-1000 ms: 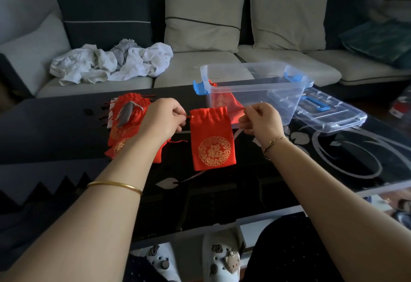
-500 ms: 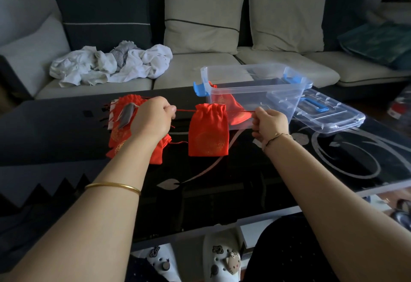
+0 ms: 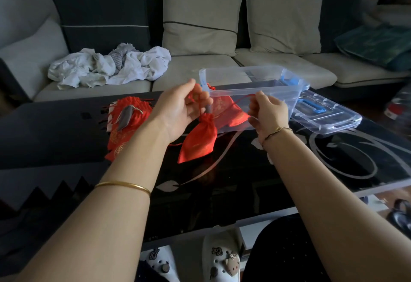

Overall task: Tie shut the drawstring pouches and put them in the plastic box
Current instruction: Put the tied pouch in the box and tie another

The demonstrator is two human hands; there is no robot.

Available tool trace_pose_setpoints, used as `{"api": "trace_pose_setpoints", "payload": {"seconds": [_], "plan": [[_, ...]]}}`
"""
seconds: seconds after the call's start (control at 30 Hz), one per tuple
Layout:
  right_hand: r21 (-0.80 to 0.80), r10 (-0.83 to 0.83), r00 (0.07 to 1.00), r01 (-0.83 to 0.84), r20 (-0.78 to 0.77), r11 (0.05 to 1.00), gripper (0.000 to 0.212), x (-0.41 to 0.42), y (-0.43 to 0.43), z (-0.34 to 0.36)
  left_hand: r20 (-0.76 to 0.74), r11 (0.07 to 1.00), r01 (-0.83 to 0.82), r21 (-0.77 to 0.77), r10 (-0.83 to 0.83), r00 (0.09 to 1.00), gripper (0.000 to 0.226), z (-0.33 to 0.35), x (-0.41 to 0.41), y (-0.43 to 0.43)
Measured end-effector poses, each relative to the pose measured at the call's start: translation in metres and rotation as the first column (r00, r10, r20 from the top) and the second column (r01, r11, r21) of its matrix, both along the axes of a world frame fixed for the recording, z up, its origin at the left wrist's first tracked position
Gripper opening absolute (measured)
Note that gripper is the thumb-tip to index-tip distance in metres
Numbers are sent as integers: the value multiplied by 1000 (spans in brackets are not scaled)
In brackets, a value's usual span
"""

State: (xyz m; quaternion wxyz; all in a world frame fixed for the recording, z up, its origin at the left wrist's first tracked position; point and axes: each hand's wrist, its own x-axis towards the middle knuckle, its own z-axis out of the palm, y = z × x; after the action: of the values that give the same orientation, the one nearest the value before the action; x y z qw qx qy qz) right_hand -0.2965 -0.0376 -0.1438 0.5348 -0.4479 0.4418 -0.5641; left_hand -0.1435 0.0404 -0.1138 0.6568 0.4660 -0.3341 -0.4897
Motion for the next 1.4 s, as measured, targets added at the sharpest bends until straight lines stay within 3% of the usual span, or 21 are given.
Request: {"api": "trace_pose_setpoints", "payload": {"seconds": [0.13,0.3,0.37,0.53,0.63,0.7,0.97,1.07,1.13,1.2,1.27,1.33,1.4], "plan": [[-200,39,995,-58,-95,978,31,13,14,19,150,998,62,28,-66,987,19,2,-13,2],[-319,94,977,-154,-193,935,29,20,25,31,427,995,73,72,-97,899,2,-6,-12,0],[-347,107,964,-190,-245,918,27,22,29,31,494,993,93,77,-118,862,6,-8,-11,-1],[-191,176,945,-234,-276,953,31,22,20,25,436,995,75,72,-99,895,10,-8,-11,-3],[10,318,860,-343,-398,939,38,18,19,17,352,994,91,64,-108,930,14,-8,-10,-3],[80,422,820,-426,-387,901,39,16,25,15,323,993,102,56,-115,940,16,-7,-8,-2],[-21,461,851,-481,-252,877,25,15,24,15,280,998,27,49,-39,959,17,-8,-9,-1],[67,532,689,-579,-493,812,22,9,28,16,304,999,-4,44,-10,953,18,-8,-7,0],[69,455,611,-548,-648,834,25,10,27,13,326,998,-4,58,-15,945,20,-8,-7,1],[-68,313,701,-458,-640,887,24,14,24,10,335,998,24,64,-44,941,23,-7,-8,1],[-116,317,826,-413,-467,904,21,19,22,10,361,996,67,50,-81,929,25,-7,-9,1],[-108,393,840,-461,-375,881,24,22,23,8,443,996,87,23,-89,892,26,-8,-9,0],[-95,450,820,-510,-354,855,24,24,24,5,605,998,52,-23,-27,796,29,-11,-8,-2]]}}
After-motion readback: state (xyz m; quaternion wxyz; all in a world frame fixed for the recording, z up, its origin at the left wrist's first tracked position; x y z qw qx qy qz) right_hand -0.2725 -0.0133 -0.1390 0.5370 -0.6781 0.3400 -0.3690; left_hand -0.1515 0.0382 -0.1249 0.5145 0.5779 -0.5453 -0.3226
